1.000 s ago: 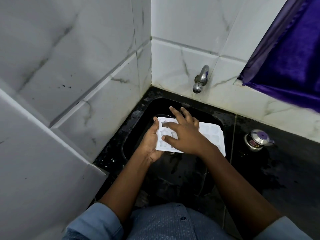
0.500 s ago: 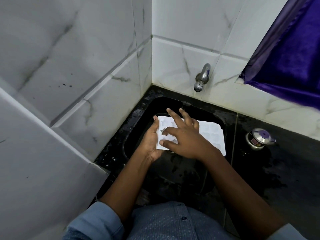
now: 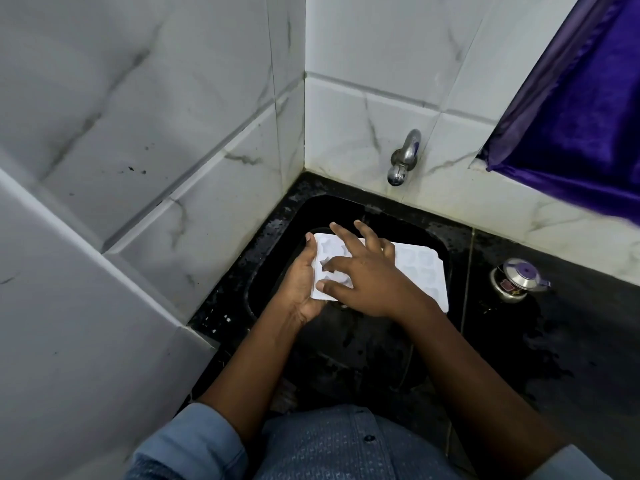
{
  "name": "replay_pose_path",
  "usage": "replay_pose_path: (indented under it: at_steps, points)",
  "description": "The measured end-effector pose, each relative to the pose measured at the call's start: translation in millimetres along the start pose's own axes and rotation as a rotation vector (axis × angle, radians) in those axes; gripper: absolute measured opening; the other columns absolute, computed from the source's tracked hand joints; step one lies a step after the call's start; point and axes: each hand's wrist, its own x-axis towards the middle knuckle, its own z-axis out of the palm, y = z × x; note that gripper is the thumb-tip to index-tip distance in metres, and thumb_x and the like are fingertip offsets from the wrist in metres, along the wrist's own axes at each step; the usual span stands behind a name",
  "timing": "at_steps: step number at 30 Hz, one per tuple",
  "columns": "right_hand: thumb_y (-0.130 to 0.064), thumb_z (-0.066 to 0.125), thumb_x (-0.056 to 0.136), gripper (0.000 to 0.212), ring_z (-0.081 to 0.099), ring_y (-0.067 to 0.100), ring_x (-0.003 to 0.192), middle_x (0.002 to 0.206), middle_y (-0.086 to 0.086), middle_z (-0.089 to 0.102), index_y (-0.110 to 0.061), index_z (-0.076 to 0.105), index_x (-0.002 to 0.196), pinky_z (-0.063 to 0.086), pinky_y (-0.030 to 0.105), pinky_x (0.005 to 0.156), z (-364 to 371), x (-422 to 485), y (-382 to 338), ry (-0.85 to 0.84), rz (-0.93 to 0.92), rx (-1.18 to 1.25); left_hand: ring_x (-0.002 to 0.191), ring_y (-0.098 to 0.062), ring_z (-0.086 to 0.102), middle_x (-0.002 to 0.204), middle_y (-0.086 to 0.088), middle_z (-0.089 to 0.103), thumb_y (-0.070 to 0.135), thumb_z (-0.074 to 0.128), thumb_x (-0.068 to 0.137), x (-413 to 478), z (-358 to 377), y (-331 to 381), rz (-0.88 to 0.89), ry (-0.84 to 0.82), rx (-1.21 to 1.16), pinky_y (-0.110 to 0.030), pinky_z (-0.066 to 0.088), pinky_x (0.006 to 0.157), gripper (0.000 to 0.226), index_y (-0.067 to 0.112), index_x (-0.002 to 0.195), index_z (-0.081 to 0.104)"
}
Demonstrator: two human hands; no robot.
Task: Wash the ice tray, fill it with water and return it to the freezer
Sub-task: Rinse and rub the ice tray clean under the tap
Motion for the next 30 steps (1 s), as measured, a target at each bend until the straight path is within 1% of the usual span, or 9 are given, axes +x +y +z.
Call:
replay_pose_path:
  at_steps: [3,8,10,12,16,21,24,28,30]
  points:
    - [-0.071,0.047,0.092,0.047,-0.009,0.023,0.159,0.174,-0.01,0.008,-0.039,0.072,0.116,0.003,0.052,0.119,-2,0,1,0.07,-0.009,0.04,0.102,-0.031,0.076,0.126,-0.019,0.072,0.075,0.032,0.102,3,0,1,0.005,0.022,0.028,-0.044,0.061,0.084,0.077,0.014,0.132,0.069]
    - [-0.071,0.048,0.093,0.051,-0.009,0.025,0.159,0.175,-0.009,0.005,-0.041,0.068,0.128,0.007,0.056,0.121,1,1,5,0.013,-0.001,-0.018,0.099,-0.031,0.078,0.117,-0.018,0.077,0.07,0.029,0.105,1,7,2,-0.013,-0.027,-0.028,-0.042,0.066,0.077,0.079,0.013,0.109,0.084]
    - [-0.073,0.041,0.089,0.055,-0.007,0.023,0.159,0.174,-0.011,0.01,-0.04,0.072,0.121,0.006,0.054,0.12,1,-1,8,0.078,-0.017,0.022,0.095,-0.03,0.079,0.114,-0.018,0.078,0.071,0.031,0.104,4,6,1,-0.018,0.001,-0.013,-0.041,0.065,0.077,0.077,0.012,0.117,0.079]
    - [-0.071,0.045,0.089,0.051,-0.006,0.024,0.159,0.174,-0.01,0.011,-0.038,0.073,0.116,0.005,0.051,0.119,-1,-2,8,0.106,-0.008,0.058,0.095,-0.028,0.078,0.112,-0.016,0.078,0.071,0.032,0.104,5,8,1,-0.015,0.015,0.015,-0.04,0.064,0.078,0.074,0.012,0.125,0.072]
    - [-0.066,0.056,0.094,0.044,-0.011,0.025,0.159,0.175,-0.009,0.006,-0.038,0.07,0.125,0.006,0.055,0.121,0,0,8,0.028,0.017,0.0,0.093,-0.029,0.079,0.11,-0.017,0.079,0.069,0.03,0.105,4,12,1,-0.034,-0.02,-0.03,-0.042,0.065,0.075,0.079,0.012,0.109,0.084]
    - [-0.068,0.05,0.093,0.044,-0.007,0.025,0.159,0.174,-0.009,0.011,-0.037,0.074,0.115,0.006,0.051,0.118,-2,0,10,0.108,0.002,0.061,0.09,-0.028,0.079,0.107,-0.016,0.079,0.069,0.031,0.105,3,13,3,-0.012,0.003,0.018,-0.038,0.066,0.072,0.071,0.012,0.124,0.069]
    - [-0.069,0.052,0.095,0.045,-0.011,0.027,0.159,0.175,-0.008,0.005,-0.039,0.07,0.124,0.006,0.055,0.12,0,2,9,0.016,0.019,0.014,0.094,-0.03,0.079,0.113,-0.017,0.078,0.07,0.028,0.105,3,14,3,-0.015,-0.01,0.019,-0.041,0.066,0.073,0.073,0.012,0.124,0.07]
    - [-0.069,0.051,0.094,0.042,-0.009,0.025,0.159,0.174,-0.01,0.01,-0.04,0.074,0.116,0.001,0.054,0.121,1,2,10,0.096,-0.003,0.046,0.087,-0.028,0.079,0.105,-0.014,0.079,0.072,0.031,0.103,3,10,3,-0.026,0.007,0.053,-0.039,0.065,0.07,0.073,0.015,0.123,0.07]
    - [-0.07,0.049,0.094,0.045,-0.01,0.027,0.159,0.175,-0.008,0.008,-0.04,0.072,0.118,0.0,0.056,0.121,2,4,9,0.082,0.005,0.01,0.093,-0.03,0.079,0.112,-0.017,0.078,0.071,0.032,0.104,3,11,3,-0.016,-0.005,0.024,-0.041,0.066,0.072,0.073,0.013,0.129,0.069]
